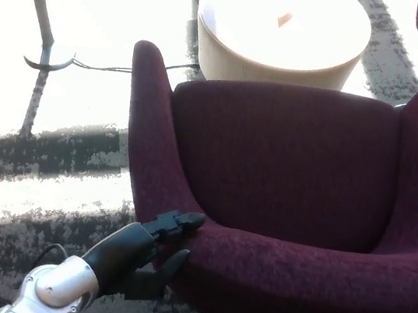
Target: The robot stands in front of a sofa and uses its left hand to push the left side of the sofa
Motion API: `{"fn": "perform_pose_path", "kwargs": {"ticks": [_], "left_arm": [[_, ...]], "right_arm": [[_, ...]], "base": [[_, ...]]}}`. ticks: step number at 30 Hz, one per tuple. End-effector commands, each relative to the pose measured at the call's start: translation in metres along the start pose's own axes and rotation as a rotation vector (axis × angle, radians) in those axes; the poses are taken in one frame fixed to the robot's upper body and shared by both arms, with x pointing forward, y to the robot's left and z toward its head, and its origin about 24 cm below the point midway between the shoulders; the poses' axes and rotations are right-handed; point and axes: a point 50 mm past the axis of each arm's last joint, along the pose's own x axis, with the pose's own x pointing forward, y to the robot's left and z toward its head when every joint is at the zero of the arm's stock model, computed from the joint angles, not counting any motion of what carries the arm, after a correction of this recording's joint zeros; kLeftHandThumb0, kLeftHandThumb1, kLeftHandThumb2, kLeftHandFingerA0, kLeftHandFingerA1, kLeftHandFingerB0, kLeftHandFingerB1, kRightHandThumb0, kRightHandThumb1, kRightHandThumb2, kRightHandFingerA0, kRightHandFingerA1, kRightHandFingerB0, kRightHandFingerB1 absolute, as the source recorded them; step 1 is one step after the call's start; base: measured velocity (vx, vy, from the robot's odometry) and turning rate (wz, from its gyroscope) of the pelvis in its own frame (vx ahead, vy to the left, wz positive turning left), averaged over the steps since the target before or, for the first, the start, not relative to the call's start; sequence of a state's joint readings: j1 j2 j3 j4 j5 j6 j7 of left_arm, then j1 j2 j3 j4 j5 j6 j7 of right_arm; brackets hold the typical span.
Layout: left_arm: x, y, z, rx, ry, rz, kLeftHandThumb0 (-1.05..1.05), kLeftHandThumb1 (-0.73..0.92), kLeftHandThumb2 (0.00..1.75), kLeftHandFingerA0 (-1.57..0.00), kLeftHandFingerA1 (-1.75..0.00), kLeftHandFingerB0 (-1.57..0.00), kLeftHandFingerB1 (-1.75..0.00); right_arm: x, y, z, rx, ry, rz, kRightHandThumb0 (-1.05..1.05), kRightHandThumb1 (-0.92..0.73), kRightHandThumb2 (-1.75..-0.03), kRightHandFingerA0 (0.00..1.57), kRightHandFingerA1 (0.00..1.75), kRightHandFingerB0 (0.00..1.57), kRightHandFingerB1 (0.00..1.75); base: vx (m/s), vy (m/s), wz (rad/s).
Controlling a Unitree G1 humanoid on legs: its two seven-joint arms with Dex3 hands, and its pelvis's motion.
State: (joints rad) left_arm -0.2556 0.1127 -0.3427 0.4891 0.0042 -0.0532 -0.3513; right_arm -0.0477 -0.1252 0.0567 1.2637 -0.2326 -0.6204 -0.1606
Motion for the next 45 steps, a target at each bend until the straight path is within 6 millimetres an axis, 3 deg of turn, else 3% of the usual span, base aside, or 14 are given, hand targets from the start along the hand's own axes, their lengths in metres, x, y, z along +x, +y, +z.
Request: {"fn": "perform_pose_path", "kwargs": {"ticks": [1, 2, 6, 7, 8, 9, 13, 17, 18, 19, 30, 34, 43, 45], "left_arm": [[0.02, -0.039, 0.014, -0.004, 0.004, -0.185, -0.98, 0.84, 1.23, 0.0, -0.1, 0.0, -0.07], [0.022, -0.041, 0.016, 0.001, -0.004, -0.199, -0.95, 0.82, 1.22, 0.0, -0.12, -0.01, -0.1], [0.03, -0.054, 0.025, 0.062, -0.025, -0.23, -0.86, 0.76, 1.18, 0.0, -0.22, -0.05, -0.23], [0.032, -0.058, 0.027, 0.066, -0.029, -0.22, -0.95, 0.92, 0.76, -0.02, -0.24, -0.06, -0.25], [0.034, -0.061, 0.029, 0.064, -0.036, -0.224, -0.88, 0.77, 1.21, 0.0, -0.2, -0.07, -0.2], [0.037, -0.066, 0.033, 0.063, -0.057, -0.249, -0.85, 0.81, 1.22, 0.0, -0.23, -0.02, -0.21], [0.045, -0.076, 0.043, 0.034, -0.068, -0.307, -0.86, 0.78, 1.2, 0.0, -0.19, 0.0, -0.17], [0.047, -0.086, 0.051, 0.091, -0.071, -0.331, -0.84, 0.77, 1.21, 0.0, -0.23, 0.0, -0.18], [0.048, -0.087, 0.055, 0.123, -0.089, -0.336, -0.96, 0.8, 1.04, -0.04, -0.24, -0.01, -0.17], [0.051, -0.091, 0.06, 0.137, -0.102, -0.35, -0.86, 0.77, 1.19, 0.0, -0.24, 0.0, -0.18], [0.057, -0.111, 0.077, 0.128, -0.118, -0.435, -0.93, 0.78, 1.2, 0.0, -0.14, 0.0, -0.12], [0.057, -0.121, 0.082, 0.139, -0.129, -0.455, -0.91, 0.78, 1.19, 0.0, -0.18, -0.01, -0.16], [0.061, -0.139, 0.088, 0.147, -0.137, -0.493, -0.92, 0.78, 1.19, 0.0, -0.17, -0.02, -0.15], [0.061, -0.143, 0.091, 0.133, -0.133, -0.515, -0.89, 0.78, 1.19, 0.0, -0.16, -0.01, -0.15]], "right_arm": [[-0.001, -0.006, -0.002, -0.026, 0.001, -0.017, -0.62, -0.64, -1.02, 0.51, 0.58, 0.44, 0.53], [-0.001, -0.007, -0.002, -0.029, 0.001, -0.017, -0.64, -0.73, -0.65, 0.58, 0.44, 0.52, 0.41], [-0.002, -0.006, -0.003, -0.029, -0.003, -0.019, -0.61, -0.76, -0.63, 0.64, 0.45, 0.56, 0.41], [-0.002, -0.006, -0.002, -0.029, -0.004, -0.019, -0.6, -0.76, -0.63, 0.66, 0.45, 0.56, 0.41], [-0.002, -0.006, -0.002, -0.032, -0.004, -0.019, -0.59, -0.76, -0.63, 0.6, 0.43, 0.55, 0.41], [-0.002, -0.006, -0.003, -0.036, -0.002, -0.019, -0.58, -0.76, -0.63, 0.62, 0.45, 0.54, 0.41], [0.0, -0.006, -0.001, -0.033, -0.008, -0.02, -0.61, -0.71, -0.66, 0.58, 0.45, 0.53, 0.42], [-0.001, -0.007, -0.001, -0.056, -0.018, -0.018, -0.58, -0.76, -0.63, 0.6, 0.43, 0.56, 0.41], [0.0, -0.007, 0.001, -0.057, -0.024, -0.018, -0.57, -0.76, -0.63, 0.59, 0.43, 0.56, 0.41], [0.0, -0.007, 0.001, -0.061, -0.025, -0.018, -0.58, -0.73, -0.65, 0.57, 0.44, 0.54, 0.41], [0.002, -0.006, 0.003, -0.076, -0.029, -0.017, -0.62, -0.76, -0.63, 0.55, 0.44, 0.52, 0.4], [0.001, -0.006, 0.003, -0.083, -0.042, -0.02, -0.62, -0.77, -0.63, 0.63, 0.46, 0.56, 0.43], [0.002, -0.009, 0.005, -0.074, -0.052, -0.01, -0.62, -0.77, -0.64, 0.58, 0.41, 0.51, 0.38], [0.002, -0.009, 0.006, -0.064, -0.056, 0.003, -0.55, -0.76, -0.63, 0.75, 0.7, 0.63, 0.42]], "base": [[-0.04, 0.016, 0.19], [-0.05, 0.014, 0.18], [-0.04, 0.006, 0.19], [-0.02, 0.005, 0.22], [-0.02, 0.005, 0.21], [-0.02, 0.004, 0.23], [-0.04, -0.013, 0.41], [-0.02, -0.049, 0.4], [0.02, -0.044, 0.23], [0.02, -0.031, 0.17], [0.0, -0.011, 0.11], [-0.01, -0.008, 0.04], [0.0, 0.0, 0.0], [0.0, 0.0, 0.0]]}}
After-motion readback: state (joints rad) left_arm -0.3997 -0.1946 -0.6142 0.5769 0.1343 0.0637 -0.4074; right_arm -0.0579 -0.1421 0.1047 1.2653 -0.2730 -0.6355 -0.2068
